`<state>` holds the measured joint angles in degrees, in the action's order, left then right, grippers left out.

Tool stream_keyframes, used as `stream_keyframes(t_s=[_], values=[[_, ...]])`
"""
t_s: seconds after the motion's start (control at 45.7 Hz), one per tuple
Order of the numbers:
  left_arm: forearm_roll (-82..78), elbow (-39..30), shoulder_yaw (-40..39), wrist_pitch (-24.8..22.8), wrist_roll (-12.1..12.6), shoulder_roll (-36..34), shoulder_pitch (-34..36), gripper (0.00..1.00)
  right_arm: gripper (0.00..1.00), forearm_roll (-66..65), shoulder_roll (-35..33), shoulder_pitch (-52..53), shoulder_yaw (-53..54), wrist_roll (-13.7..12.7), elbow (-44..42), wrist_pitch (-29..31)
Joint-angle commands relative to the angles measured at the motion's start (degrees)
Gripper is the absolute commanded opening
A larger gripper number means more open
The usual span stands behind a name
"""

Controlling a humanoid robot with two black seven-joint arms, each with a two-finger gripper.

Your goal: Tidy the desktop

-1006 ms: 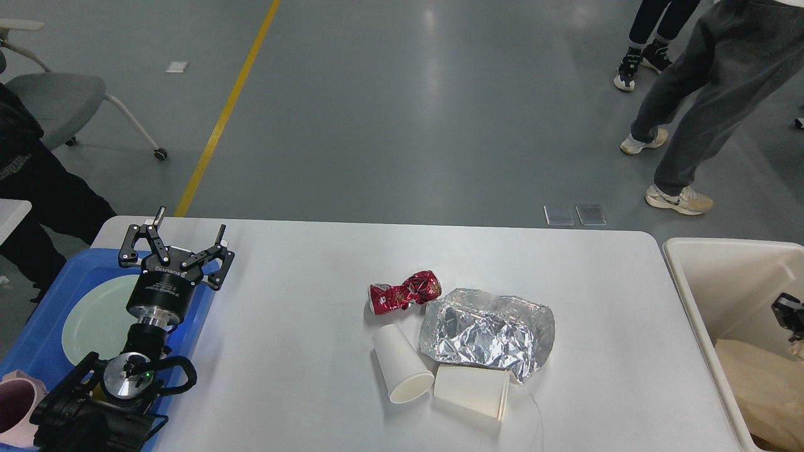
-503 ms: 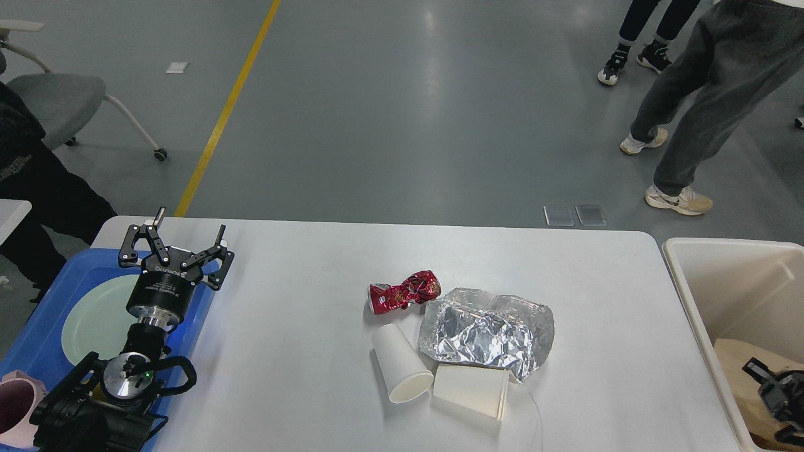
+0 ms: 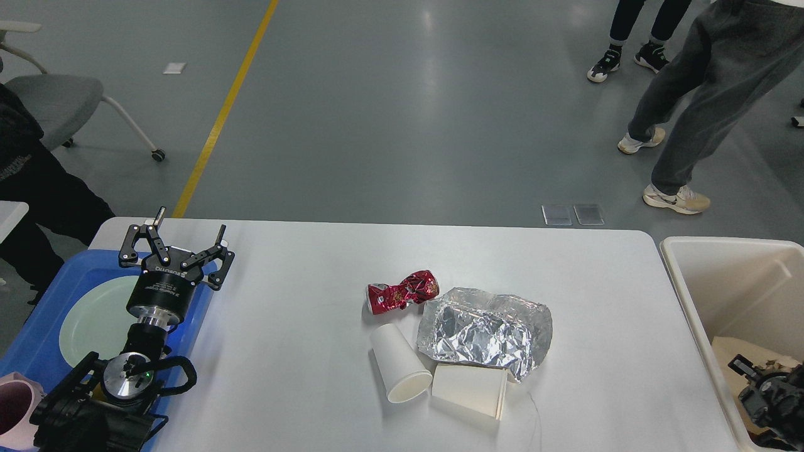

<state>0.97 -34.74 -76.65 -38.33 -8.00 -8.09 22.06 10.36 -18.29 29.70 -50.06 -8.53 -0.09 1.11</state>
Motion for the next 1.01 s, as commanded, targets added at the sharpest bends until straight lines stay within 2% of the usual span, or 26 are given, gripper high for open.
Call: stream_keyframes(t_s=[0.0, 0.131, 0.241, 0.372, 0.569, 0.7, 0.788, 0.985], values=[[0.00, 0.02, 0.01, 0.01, 0.00, 0.00, 0.00, 0.96, 1.00, 0.01, -0.61, 0.01, 0.14, 0.09, 0.44, 0.03], [0.00, 0.02, 0.01, 0.01, 0.00, 0.00, 0.00, 0.96, 1.00, -0.17, -1.31, 0.89, 0.23, 0.01, 1.23, 0.64], [0.00, -0.06, 0.01, 0.01, 0.00, 0.00, 0.00, 0.96, 1.00, -1.40, -5.34, 5.01, -0.82, -0.61, 6.05, 2.48], [0.00, 0.02, -0.08, 0.01, 0.00, 0.00, 0.00, 0.96, 1.00, -5.43, -12.11, 16.34, -1.79, -1.31, 16.07, 9.34], [0.00, -0.07, -0.08, 0.01, 0.00, 0.00, 0.00, 0.96, 1.00, -18.44, -16.78, 37.86, -7.85, -3.25, 32.41, 21.38], [0.00, 0.02, 0.00, 0.01, 0.00, 0.00, 0.00, 0.96, 1.00, -20.12, -15.64, 54.57, -16.37, -3.42, 43.75, 31.56], [0.00, -0.06, -0.08, 0.01, 0.09, 0.00, 0.00, 0.96, 1.00, -19.94, -11.08, 63.88, -20.94, -3.42, 49.12, 38.86], [0.00, 0.02, 0.01, 0.01, 0.09, 0.00, 0.00, 0.96, 1.00, -17.75, -3.16, 82.16, -21.57, -3.33, 61.33, 53.28]])
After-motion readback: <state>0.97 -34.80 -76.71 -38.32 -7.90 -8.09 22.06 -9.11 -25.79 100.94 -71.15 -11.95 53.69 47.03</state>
